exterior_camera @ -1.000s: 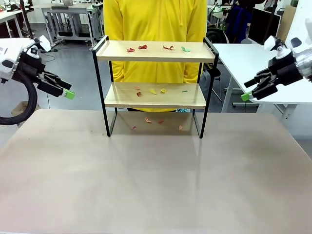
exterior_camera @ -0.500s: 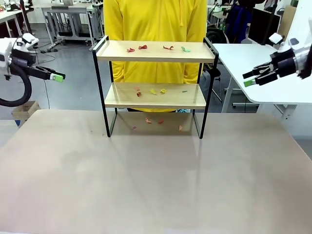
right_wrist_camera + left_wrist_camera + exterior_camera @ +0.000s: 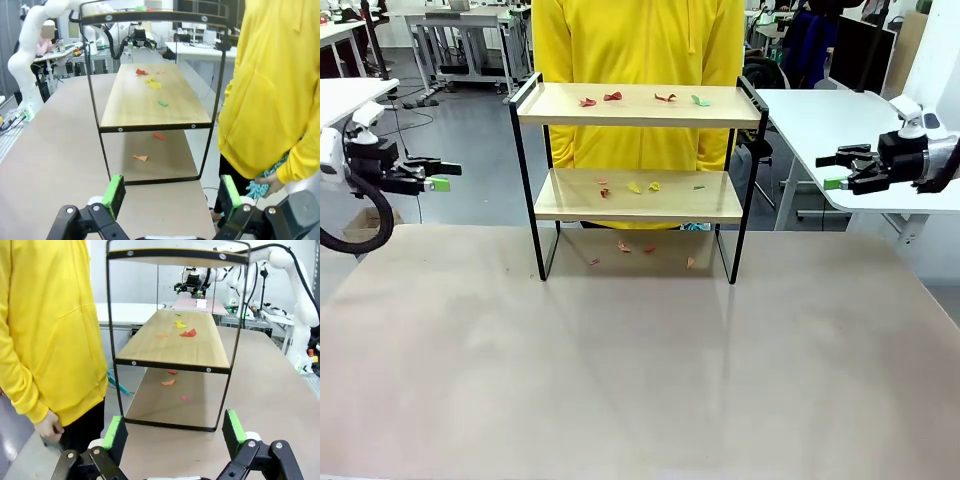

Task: Clean the shelf.
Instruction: Pick up the Duster handed by the human.

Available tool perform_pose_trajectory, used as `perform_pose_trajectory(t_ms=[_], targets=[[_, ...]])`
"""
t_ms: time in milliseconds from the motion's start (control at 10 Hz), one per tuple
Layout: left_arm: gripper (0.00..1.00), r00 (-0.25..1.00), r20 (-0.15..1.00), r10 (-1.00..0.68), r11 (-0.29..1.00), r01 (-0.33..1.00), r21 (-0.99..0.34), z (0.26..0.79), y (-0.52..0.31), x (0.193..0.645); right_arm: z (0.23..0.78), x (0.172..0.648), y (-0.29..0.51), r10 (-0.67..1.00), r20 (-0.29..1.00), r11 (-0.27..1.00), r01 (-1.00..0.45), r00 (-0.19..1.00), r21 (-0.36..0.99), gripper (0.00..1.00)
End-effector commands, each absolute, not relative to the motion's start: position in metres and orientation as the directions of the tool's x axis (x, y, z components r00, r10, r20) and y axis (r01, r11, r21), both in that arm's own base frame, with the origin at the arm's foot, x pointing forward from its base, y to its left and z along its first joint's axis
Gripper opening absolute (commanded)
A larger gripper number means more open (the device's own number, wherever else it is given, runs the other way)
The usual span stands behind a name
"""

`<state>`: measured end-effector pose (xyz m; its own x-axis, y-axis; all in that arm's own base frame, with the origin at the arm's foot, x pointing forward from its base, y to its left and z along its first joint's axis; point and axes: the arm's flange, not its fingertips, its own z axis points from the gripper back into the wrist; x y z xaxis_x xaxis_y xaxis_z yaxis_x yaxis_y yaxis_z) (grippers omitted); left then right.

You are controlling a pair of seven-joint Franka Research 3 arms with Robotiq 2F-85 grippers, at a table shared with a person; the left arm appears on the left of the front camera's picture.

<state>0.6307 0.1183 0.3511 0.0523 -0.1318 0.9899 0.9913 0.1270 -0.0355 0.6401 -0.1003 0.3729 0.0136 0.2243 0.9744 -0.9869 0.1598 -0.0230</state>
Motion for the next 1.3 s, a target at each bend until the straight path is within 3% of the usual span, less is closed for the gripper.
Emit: perform_pose_trajectory(t_ms=[0,400,1200], targets=[[1.0,-0.054,0.994,-0.09,0.107,0.992,0.063,0.342,0.116,0.616,0.366,0.634,-0.109,0.159,0.984,0.138,-0.986,-0.077,-0.099,1.0],[1.0,-0.138,0.99,-0.019,0.082,0.987,0.139,0.335,0.116,0.593,0.363,0.628,-0.114,0.097,0.983,0.135,-0.977,-0.153,-0.165,1.0],[1.0,-0.124,0.991,0.057,0.103,0.988,0.118,0.366,0.119,0.578,0.376,0.622,-0.111,0.073,0.981,0.13,-0.974,-0.18,-0.188,1.0]])
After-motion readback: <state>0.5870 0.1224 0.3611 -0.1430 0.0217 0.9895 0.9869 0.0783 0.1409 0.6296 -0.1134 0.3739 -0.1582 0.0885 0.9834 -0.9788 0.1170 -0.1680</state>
